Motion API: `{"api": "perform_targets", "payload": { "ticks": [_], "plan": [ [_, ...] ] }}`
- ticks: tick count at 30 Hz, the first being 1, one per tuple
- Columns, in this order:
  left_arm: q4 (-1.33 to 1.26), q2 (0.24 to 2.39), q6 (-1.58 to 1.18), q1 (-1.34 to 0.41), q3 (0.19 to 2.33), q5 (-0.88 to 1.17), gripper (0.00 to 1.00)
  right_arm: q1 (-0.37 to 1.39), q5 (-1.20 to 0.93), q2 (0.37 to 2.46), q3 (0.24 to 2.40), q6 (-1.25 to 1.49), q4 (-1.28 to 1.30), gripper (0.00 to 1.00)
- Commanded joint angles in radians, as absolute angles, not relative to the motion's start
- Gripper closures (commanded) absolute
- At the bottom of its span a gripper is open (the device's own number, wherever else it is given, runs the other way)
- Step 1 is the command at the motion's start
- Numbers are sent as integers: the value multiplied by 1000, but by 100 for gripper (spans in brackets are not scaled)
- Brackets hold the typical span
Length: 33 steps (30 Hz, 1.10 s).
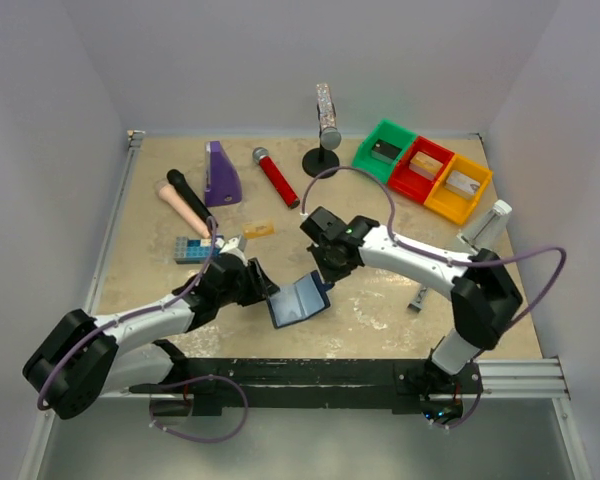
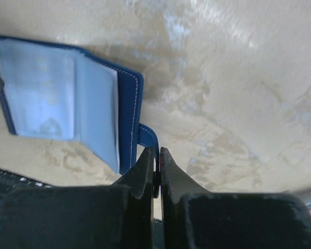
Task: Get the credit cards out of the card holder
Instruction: Move the card holder to the center of the board.
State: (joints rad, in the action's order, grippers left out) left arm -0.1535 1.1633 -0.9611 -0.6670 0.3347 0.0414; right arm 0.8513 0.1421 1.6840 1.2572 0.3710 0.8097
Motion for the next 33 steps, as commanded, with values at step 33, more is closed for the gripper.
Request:
{"api": "perform_targets", "payload": {
  "ticks": [33],
  "plan": [
    [-71, 968, -928, -678, 238, 153, 47, 868, -38, 1462, 927, 683, 535, 100]
  ]
}}
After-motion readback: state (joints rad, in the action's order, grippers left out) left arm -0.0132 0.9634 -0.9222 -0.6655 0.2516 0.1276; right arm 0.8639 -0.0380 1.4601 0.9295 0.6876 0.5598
